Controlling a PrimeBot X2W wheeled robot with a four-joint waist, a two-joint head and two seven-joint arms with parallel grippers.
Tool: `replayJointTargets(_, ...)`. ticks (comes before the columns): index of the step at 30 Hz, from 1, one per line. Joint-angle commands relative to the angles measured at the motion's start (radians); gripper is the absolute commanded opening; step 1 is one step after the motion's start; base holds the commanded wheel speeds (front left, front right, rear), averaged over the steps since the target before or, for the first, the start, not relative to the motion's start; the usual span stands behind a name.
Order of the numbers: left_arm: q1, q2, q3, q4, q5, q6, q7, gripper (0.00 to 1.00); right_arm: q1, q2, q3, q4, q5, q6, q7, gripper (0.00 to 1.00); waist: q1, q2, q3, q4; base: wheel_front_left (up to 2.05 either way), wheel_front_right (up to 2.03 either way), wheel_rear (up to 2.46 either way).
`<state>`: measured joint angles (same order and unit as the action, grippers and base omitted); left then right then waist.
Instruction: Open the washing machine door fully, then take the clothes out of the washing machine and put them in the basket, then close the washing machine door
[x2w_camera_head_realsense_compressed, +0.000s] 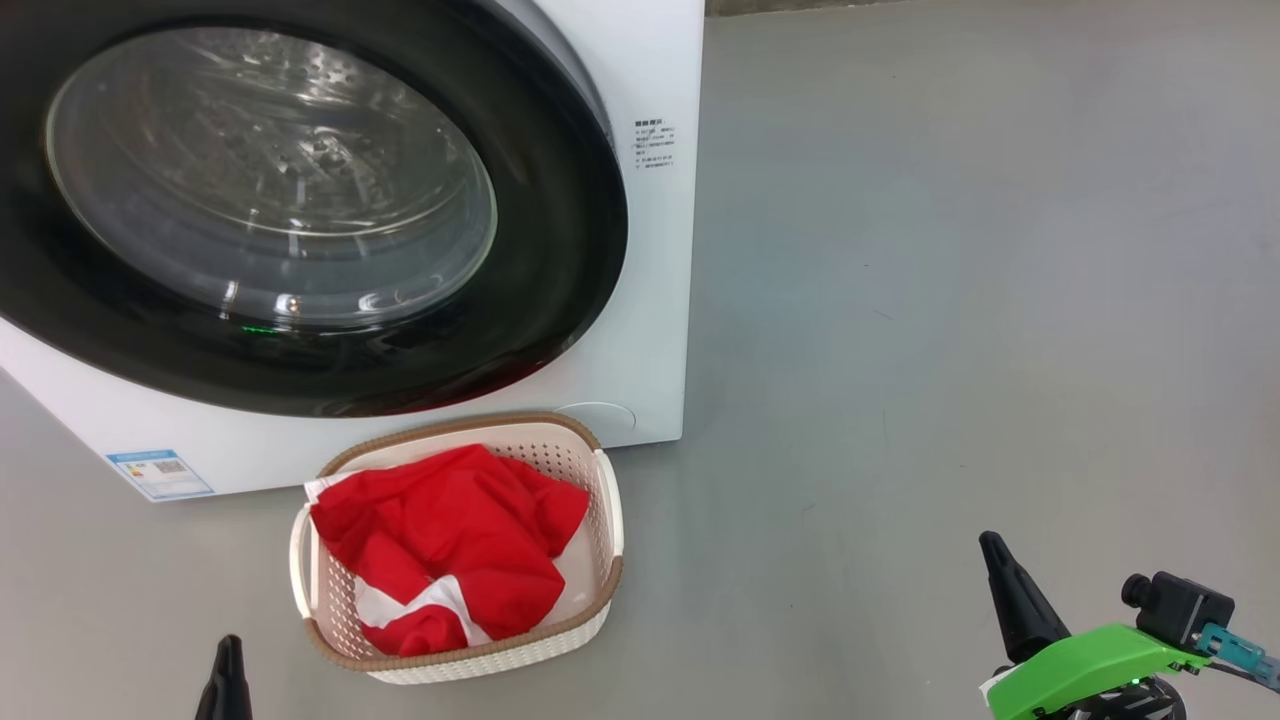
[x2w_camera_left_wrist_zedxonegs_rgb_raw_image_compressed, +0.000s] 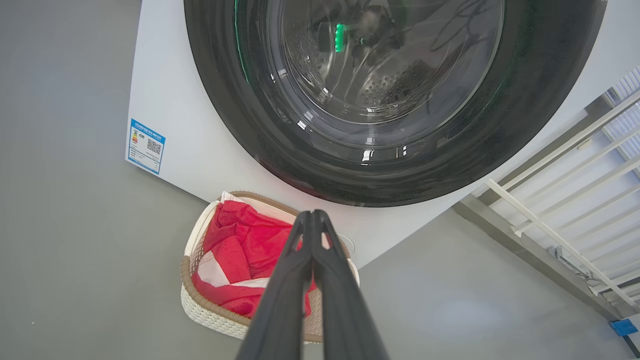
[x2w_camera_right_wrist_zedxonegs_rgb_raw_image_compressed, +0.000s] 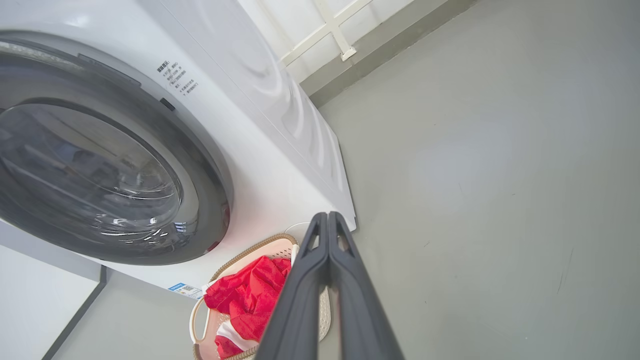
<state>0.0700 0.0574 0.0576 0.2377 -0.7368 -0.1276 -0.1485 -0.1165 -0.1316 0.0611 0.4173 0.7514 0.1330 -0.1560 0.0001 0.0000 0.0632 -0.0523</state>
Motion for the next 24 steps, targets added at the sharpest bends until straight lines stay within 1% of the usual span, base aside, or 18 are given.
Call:
replayJointTargets(1,-0.046,0.011,0.015,-0.018,-0.017,-0.001,0.007,0.00,-0.010,-0.006,-0.001,-0.029,0.019,-0.001,0.003,0.00,-0.0001,0.0000,-0.001,0.001,0.00,0.00,0.00)
replayJointTargets(24,-0.081,0.007,0.025,-0.011,-0.241,-0.002,0.073,0.00,-0.005,0.014,-0.043,-0.067,0.241,-0.001,0.070,0.00,-0.0001,0.0000,-0.016,0.014,0.00,0.00,0.00)
